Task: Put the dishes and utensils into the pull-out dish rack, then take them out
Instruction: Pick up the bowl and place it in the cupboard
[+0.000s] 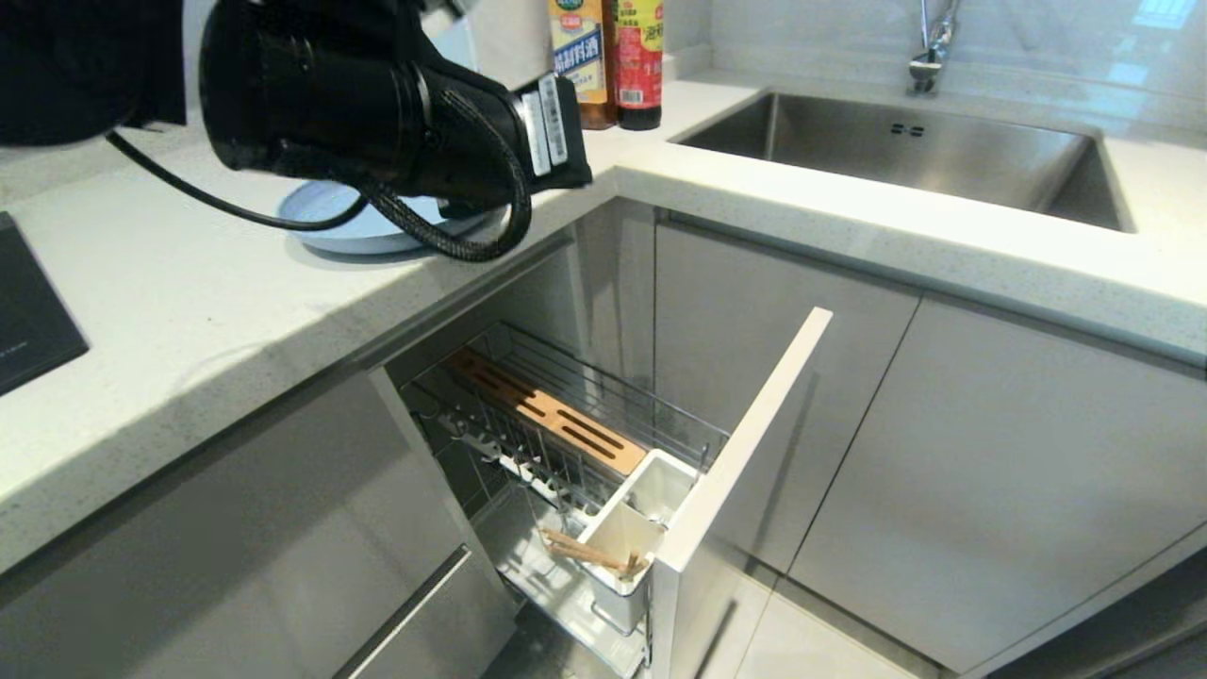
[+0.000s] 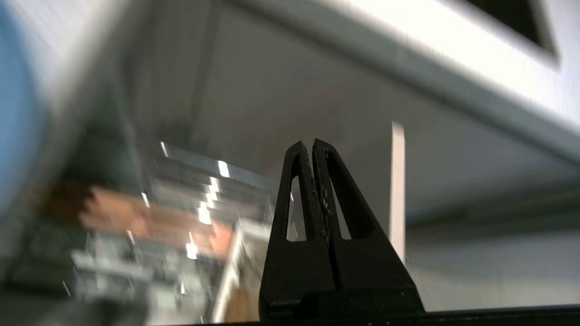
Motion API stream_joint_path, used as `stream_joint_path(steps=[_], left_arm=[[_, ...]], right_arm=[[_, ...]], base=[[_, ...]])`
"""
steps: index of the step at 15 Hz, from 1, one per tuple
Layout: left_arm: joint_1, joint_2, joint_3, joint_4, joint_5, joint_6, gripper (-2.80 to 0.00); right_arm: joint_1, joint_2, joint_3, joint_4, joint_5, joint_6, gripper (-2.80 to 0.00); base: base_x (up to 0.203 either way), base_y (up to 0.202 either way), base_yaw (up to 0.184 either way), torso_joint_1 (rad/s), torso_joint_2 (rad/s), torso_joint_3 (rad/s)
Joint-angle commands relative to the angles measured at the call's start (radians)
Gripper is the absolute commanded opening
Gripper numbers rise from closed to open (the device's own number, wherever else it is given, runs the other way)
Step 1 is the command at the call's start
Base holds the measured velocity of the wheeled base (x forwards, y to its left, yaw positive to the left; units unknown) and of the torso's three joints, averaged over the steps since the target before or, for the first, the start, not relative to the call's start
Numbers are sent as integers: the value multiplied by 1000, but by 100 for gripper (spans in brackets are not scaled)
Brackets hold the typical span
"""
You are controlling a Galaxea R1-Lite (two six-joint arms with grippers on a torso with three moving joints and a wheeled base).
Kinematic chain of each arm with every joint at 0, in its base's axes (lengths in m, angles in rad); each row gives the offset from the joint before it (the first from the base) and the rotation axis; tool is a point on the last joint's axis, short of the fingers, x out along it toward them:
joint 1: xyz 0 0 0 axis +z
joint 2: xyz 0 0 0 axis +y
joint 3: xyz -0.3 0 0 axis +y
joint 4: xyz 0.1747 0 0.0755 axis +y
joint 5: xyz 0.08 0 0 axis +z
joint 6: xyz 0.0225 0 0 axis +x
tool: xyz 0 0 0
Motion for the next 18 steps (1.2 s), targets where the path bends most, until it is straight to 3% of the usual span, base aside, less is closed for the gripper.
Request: stream_joint_path(steps=[1,4,13,18], left_arm=[[-71,6,0,109,1,-35,-280],[-133,32,0,221,2,-86,-280],[-213,250,-3,254,6,-88,-280],[-235,264,-3,254,2,-96,-280]], right_arm=[[0,0,2,0,0,0,-280],[0,0,2,0,0,0,-280],[0,0,2,0,0,0,-280],[0,0,2,0,0,0,-280]], base=[[0,0,0,0,0,0],[0,0,0,0,0,0],[0,0,0,0,0,0],[0,0,0,0,0,0]])
